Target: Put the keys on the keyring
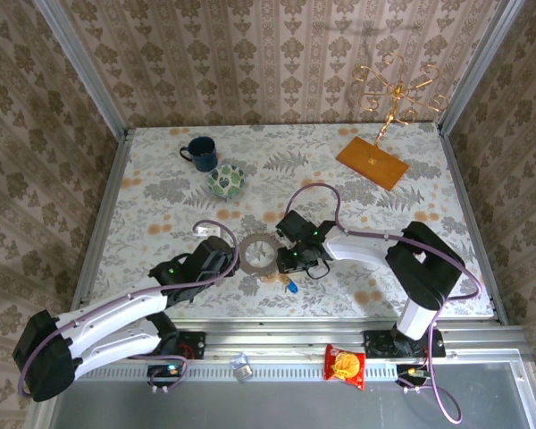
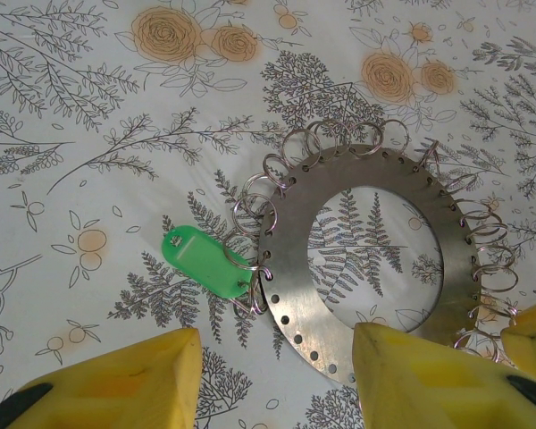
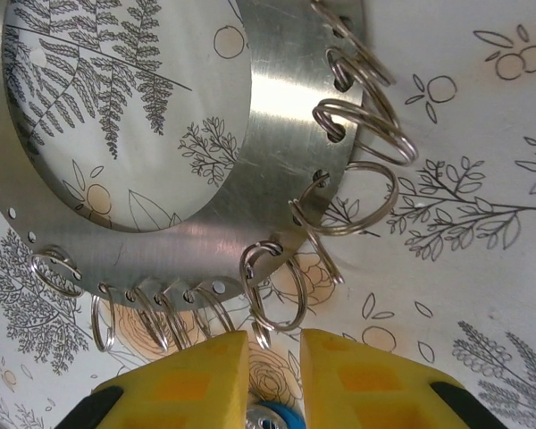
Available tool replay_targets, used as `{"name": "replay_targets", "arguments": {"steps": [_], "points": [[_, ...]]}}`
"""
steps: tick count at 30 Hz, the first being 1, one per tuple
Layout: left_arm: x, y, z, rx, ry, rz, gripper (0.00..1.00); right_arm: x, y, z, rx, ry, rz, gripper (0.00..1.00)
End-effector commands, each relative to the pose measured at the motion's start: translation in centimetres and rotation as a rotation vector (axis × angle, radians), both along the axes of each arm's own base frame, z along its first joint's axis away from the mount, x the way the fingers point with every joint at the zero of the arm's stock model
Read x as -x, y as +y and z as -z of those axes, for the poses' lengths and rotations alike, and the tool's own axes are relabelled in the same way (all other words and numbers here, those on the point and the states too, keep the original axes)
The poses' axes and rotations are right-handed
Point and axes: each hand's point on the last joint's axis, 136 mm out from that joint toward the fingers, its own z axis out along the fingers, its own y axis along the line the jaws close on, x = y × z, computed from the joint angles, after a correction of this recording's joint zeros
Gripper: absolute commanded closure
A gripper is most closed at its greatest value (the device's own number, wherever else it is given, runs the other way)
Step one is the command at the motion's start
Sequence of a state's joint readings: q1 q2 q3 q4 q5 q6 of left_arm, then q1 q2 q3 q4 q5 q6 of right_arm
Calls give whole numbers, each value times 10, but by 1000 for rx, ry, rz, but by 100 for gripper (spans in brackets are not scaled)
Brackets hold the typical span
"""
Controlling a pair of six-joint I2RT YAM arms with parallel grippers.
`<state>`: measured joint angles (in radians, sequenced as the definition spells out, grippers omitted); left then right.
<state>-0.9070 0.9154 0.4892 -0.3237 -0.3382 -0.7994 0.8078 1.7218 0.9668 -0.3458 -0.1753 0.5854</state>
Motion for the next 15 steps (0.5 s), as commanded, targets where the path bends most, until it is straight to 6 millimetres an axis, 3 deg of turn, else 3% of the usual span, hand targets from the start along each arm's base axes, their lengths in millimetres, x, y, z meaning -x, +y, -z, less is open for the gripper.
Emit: {"name": "replay_targets", "arguments": {"steps": [1, 6, 15], "points": [[-3, -1, -4, -1, -15, 7, 52, -3, 10, -3, -34, 8, 10, 77], [-3, -1, -3, -2, -13, 11, 52, -10, 13, -6, -29, -15, 12, 82], [-2, 1, -2, -9, -14, 11, 52, -28, -4, -10, -4, -47, 6, 96]]}}
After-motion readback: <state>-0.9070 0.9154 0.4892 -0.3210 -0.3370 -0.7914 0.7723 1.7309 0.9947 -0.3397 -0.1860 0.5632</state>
